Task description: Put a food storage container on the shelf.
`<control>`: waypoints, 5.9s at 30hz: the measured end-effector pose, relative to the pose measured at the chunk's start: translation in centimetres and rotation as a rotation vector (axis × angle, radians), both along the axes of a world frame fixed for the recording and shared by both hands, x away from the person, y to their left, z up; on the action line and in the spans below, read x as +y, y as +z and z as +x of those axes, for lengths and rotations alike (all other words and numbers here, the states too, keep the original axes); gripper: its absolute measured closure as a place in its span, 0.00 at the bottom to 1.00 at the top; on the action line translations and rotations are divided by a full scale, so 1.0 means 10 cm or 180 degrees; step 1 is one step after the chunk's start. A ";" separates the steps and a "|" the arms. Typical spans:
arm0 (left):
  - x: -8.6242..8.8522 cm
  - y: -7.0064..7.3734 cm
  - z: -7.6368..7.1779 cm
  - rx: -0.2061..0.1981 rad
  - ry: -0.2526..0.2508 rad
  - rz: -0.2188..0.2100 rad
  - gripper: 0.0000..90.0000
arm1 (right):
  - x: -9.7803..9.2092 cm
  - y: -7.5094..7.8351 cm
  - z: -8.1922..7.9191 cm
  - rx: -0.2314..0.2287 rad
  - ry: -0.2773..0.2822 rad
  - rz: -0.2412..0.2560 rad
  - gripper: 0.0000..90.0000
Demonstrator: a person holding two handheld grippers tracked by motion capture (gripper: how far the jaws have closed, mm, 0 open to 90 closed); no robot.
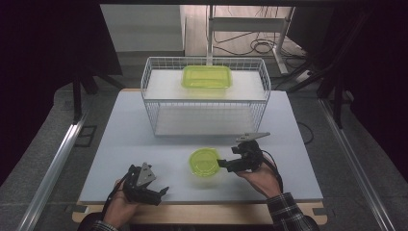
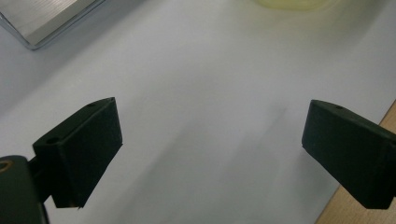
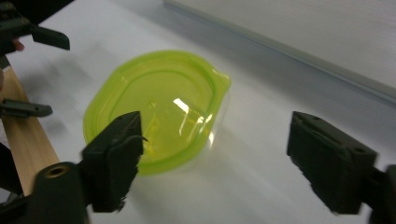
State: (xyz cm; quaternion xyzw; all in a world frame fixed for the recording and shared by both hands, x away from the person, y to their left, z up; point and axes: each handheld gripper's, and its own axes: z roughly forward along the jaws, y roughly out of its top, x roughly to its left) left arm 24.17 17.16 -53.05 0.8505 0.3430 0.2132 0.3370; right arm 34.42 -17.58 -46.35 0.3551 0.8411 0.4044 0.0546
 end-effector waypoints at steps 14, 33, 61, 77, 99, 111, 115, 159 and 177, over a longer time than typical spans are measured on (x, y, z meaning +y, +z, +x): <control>0.00 0.00 0.00 0.0000 0.0000 0.0001 0.05 | 0.04 -0.10 0.28 0.0481 0.0065 0.0304 0.52; 0.00 0.00 0.00 0.0001 -0.0023 0.0017 0.05 | 0.00 -0.34 0.53 0.1404 0.0113 0.0792 0.89; 0.02 0.02 -0.01 -0.0025 0.0008 -0.0012 0.05 | -0.07 0.14 0.46 0.1155 -0.0006 0.1144 0.90; 0.03 0.02 -0.01 -0.0019 0.0021 -0.0030 0.05 | -0.07 0.65 0.55 0.0930 -0.0036 0.1281 0.90; 0.04 0.02 0.00 -0.0030 0.0045 -0.0059 0.06 | -0.09 1.29 0.74 0.0647 -0.0185 0.1531 0.90; 0.05 0.03 0.00 -0.0028 0.0043 -0.0065 0.05 | 0.00 1.65 0.91 0.0462 -0.0296 0.1614 0.90; 0.05 0.03 0.00 -0.0029 0.0043 -0.0064 0.05 | 0.02 1.72 0.97 0.0418 -0.0340 0.1639 0.90; 0.04 0.03 -0.01 -0.0014 -0.0024 -0.0063 0.06 | 0.31 1.92 1.54 -0.0007 -0.1090 0.1358 0.81; 0.04 0.03 -0.01 -0.0017 -0.0030 -0.0048 0.06 | 0.27 1.96 1.51 -0.0120 -0.1080 0.1269 0.54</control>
